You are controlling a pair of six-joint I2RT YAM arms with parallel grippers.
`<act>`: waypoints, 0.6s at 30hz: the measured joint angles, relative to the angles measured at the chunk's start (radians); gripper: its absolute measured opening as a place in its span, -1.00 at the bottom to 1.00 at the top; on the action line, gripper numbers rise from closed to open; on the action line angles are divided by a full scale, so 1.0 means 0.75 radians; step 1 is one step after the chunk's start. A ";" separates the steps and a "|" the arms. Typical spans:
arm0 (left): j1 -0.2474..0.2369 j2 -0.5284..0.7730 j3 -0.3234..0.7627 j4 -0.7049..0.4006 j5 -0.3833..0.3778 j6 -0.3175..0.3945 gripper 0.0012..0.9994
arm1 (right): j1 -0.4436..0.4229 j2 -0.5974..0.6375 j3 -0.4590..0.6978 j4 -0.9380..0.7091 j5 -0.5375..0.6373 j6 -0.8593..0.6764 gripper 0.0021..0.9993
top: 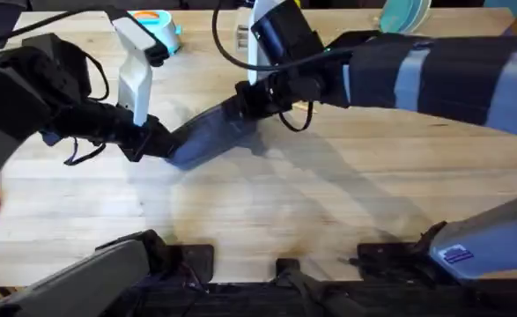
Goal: Unzip the bag, pick up the pens from the table one at a time and place them inside, then zip the bag closed.
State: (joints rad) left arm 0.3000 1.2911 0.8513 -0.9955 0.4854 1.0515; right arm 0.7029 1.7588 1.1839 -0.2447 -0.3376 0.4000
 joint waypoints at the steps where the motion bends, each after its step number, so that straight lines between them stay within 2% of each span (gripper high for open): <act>1: 0.000 0.000 0.000 0.000 0.000 0.000 -0.92 | 0.000 -0.015 0.000 -0.003 0.000 0.000 -0.94; 8: 0.000 0.000 0.000 0.008 -0.002 0.000 -0.92 | -0.005 -0.138 0.018 -0.014 0.011 -0.011 -0.94; 18: 0.000 0.000 0.000 0.021 -0.003 0.000 -0.92 | -0.008 -0.142 0.018 -0.043 0.010 -0.015 -0.94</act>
State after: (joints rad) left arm 0.3000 1.2911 0.8513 -0.9794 0.4835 1.0515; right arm 0.6971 1.6524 1.1973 -0.2771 -0.3298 0.3885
